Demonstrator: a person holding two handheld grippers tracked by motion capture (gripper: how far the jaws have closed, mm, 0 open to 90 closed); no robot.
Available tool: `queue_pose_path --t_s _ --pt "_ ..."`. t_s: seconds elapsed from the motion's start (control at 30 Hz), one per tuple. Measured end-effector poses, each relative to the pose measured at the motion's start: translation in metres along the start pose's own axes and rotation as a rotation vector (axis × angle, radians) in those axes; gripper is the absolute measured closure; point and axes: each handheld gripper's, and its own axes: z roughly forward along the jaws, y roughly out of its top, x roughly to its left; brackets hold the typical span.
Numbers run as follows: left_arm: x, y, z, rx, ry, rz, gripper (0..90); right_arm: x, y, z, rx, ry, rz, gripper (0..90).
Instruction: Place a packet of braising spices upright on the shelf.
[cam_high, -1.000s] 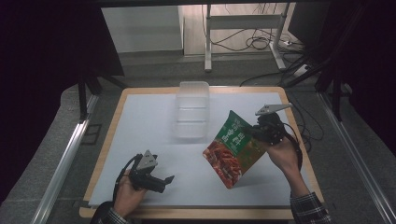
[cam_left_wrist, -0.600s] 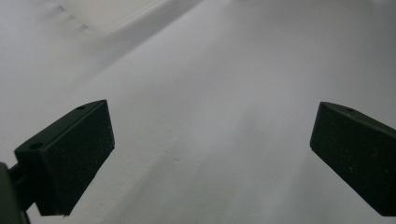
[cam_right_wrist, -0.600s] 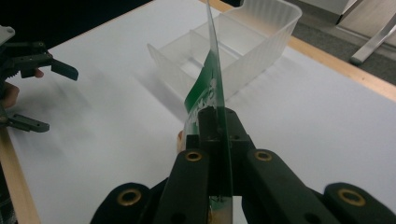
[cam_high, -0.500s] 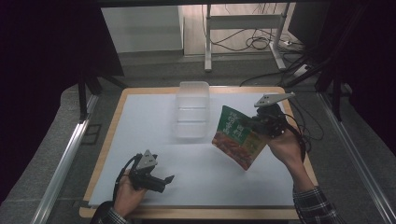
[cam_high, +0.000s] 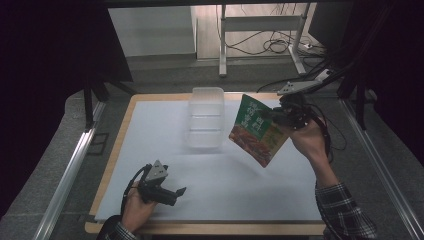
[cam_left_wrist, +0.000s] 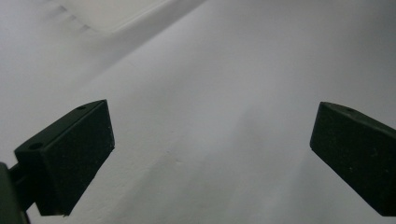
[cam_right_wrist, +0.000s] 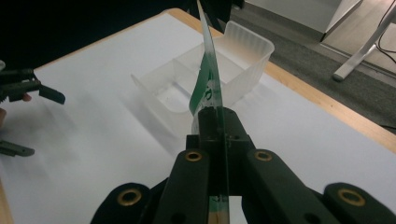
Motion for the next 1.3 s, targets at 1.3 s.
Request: queue_pose_path --t_s 1.3 --pt "0.002 0.001 -0.001 -0.009 -0.005 -0.011 0.0 -0.034 0.092 0.037 -0.098 0.055 0.011 89.1"
